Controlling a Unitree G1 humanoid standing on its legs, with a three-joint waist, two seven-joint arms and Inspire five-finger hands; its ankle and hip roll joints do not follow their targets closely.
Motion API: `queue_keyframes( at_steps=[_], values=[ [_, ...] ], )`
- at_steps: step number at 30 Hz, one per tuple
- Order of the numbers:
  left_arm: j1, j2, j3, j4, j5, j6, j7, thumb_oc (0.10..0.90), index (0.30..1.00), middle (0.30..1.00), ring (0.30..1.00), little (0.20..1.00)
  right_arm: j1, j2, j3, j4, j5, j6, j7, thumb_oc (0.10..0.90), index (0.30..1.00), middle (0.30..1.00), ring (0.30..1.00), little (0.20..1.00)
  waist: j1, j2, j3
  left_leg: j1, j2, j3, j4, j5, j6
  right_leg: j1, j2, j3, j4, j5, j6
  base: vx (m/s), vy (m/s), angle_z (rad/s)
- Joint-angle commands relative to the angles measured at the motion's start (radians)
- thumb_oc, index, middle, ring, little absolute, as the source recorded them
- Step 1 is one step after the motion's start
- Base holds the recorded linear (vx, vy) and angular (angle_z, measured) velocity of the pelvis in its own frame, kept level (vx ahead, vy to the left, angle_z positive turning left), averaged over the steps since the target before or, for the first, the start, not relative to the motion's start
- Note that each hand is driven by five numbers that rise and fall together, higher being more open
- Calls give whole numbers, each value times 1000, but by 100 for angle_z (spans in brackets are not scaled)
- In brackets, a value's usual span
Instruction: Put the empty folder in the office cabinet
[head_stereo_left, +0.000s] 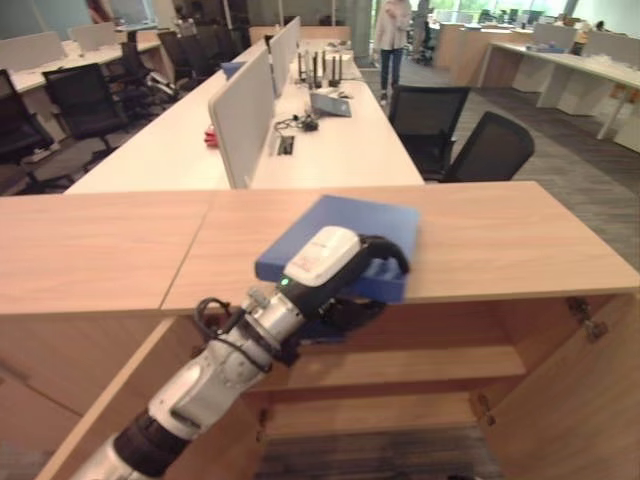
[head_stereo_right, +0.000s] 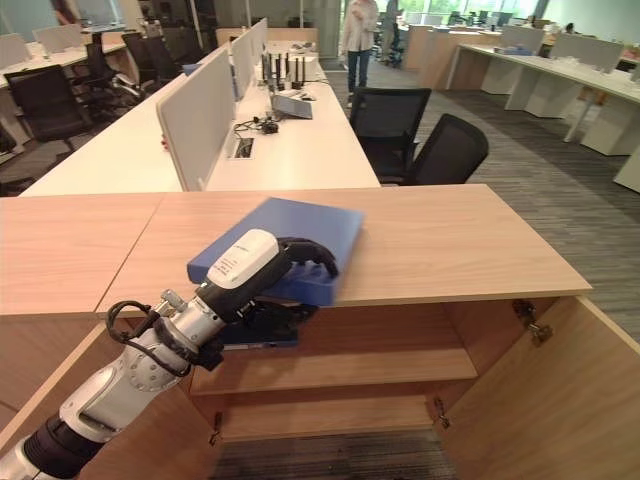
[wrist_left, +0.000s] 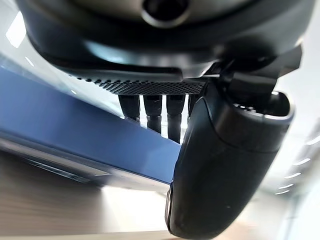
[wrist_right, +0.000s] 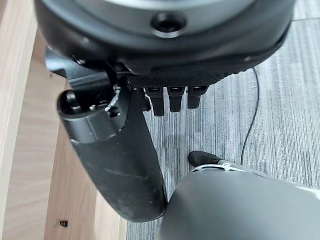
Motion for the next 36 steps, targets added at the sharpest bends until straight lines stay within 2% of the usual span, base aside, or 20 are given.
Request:
queue_keyframes(
  at_steps=[1,2,3,14,15,16,17,27,36],
  values=[
    [-6,-15,37,-49,-202,-17,-31,595,592,592,592,592,-47,17,57,34,-6,-10,17,800,900,900,900,900,-8,-70,-8,-6,-55,1,197,-249,41,-28,16,-25,9,0,13,-9,-2,-3],
    [-6,-23,40,-51,-230,-22,-23,648,672,672,672,672,-29,21,74,18,-20,-16,26,800,900,900,900,900,-11,-70,-3,-6,-55,1,196,-248,40,-30,17,-23,10,0,13,-15,-3,-8],
    [-2,-28,46,-39,-238,-8,-22,800,900,900,900,900,-13,23,75,15,-15,-25,30,800,900,900,900,900,-14,-70,-3,-5,-55,2,195,-247,41,-30,17,-23,10,1,13,-15,-3,-5],
    [19,-11,94,-56,-323,13,-53,800,900,900,900,900,-6,38,67,23,-18,-15,55,800,900,900,900,900,-12,-67,-3,1,-53,3,184,-246,41,-27,19,-19,8,-3,13,-1,0,0],
    [21,-11,95,-54,-324,13,-51,720,780,780,780,780,-6,39,68,23,-18,-16,55,800,900,900,900,900,-11,-67,-3,2,-53,3,183,-246,41,-26,20,-20,8,-4,13,9,-8,5],
    [22,-11,96,-53,-321,14,-49,493,439,439,439,439,-6,40,67,22,-18,-15,56,800,900,900,900,900,-12,-68,-4,3,-52,3,183,-246,40,-26,20,-19,8,-4,13,0,0,0],
    [25,-12,100,-51,-314,14,-45,400,300,300,300,300,-6,41,68,21,-16,-16,57,800,900,900,900,900,-11,-68,-3,4,-52,2,182,-245,41,-26,20,-19,8,-4,13,0,0,0],
    [27,-25,119,-21,-196,3,8,400,300,300,300,300,-13,33,68,0,-3,-24,46,800,900,900,900,900,-3,-74,-3,4,-53,-1,180,-244,40,-24,20,-22,7,-7,12,0,0,0],
    [-20,-19,93,-20,-128,-6,19,400,300,300,300,300,-25,24,69,-18,14,-36,35,800,900,900,900,900,-1,-76,-1,-2,-54,-5,185,-243,40,-24,21,-22,8,-7,12,0,0,0]
  ],
)
